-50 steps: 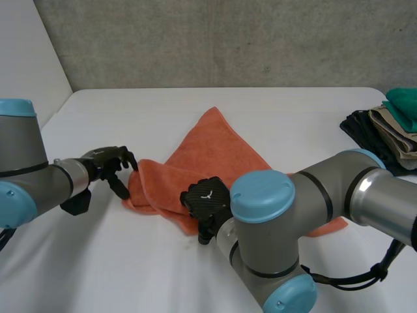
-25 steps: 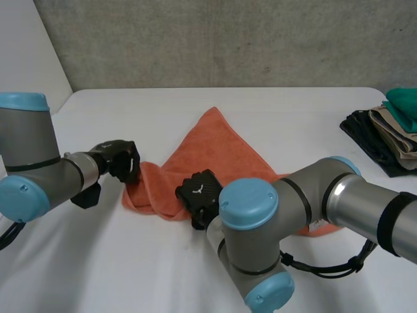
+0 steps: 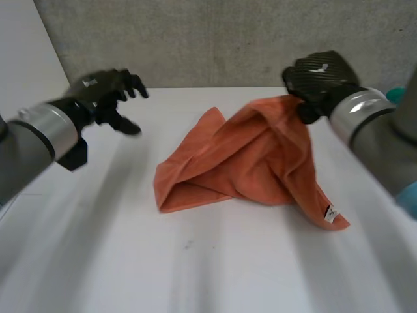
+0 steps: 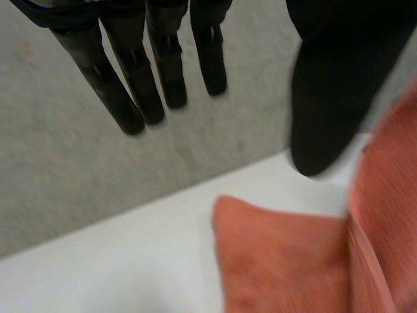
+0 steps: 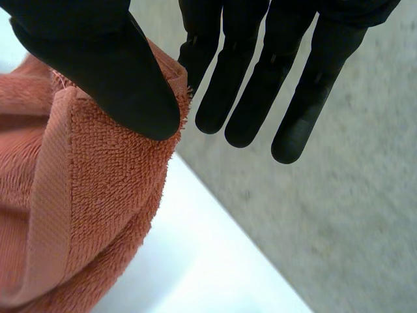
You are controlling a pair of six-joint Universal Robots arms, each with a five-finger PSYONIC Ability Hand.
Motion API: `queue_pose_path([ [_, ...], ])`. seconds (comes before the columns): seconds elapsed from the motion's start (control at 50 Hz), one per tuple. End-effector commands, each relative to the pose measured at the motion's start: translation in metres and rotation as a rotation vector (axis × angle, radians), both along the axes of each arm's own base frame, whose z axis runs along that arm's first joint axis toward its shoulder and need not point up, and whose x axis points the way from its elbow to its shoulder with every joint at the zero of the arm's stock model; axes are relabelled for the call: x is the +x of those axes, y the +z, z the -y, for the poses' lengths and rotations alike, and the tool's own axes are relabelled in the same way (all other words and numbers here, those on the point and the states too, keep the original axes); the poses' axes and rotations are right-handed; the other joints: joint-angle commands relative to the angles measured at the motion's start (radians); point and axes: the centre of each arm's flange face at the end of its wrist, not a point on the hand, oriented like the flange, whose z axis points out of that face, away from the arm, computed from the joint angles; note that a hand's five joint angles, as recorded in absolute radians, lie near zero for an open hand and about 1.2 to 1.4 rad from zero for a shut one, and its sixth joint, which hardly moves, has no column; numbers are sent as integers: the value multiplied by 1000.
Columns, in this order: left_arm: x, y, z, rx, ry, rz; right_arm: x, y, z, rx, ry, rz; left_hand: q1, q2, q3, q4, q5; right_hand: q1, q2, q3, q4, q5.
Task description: Fold the laundry.
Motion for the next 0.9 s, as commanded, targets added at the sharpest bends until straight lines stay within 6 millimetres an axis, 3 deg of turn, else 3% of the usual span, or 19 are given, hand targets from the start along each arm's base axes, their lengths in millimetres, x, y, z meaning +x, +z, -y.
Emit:
queue_pose_path([
  [0.02,-9,-75,-17,210,-23,116,-24,-23,-3,123,-1,-132,-392,-428,-452,-451,-451,303,220,210,201,210],
  [0.14,-19,-111,-17,269,-9,165,-23,-26,-13,107,18,-134,-427,-464,-488,-486,-487,303,220,210,201,210],
  [0.34,-41,-152,0,321,-17,211,-29,5,-38,42,64,-62,-427,-464,-488,-486,-487,303,220,210,201,210],
  [0.52,-54,-168,18,283,-8,270,-38,29,-46,-1,83,13,-331,-367,-391,-389,-390,303,220,210,201,210],
  [0.64,-57,-173,16,272,-21,309,-45,32,-39,-15,57,14,-32,-68,-92,-91,-91,303,220,210,201,210],
  [0.66,-57,-171,16,262,-20,308,-46,31,-36,-12,51,13,193,156,132,134,133,303,220,210,201,210],
  [0.74,-54,-152,21,191,31,275,-48,27,-27,-4,31,6,623,586,562,564,563,303,220,210,201,210],
  [0.78,-52,-137,24,140,65,246,-50,24,-22,2,24,2,623,587,563,565,564,303,220,210,201,210],
  [0.86,-48,-87,33,-55,140,153,-51,13,-7,8,7,-14,623,587,563,565,564,303,220,210,201,210],
  [0.9,-47,-50,42,-210,165,84,-49,9,7,-4,-3,-12,623,587,563,565,564,303,220,210,201,210],
])
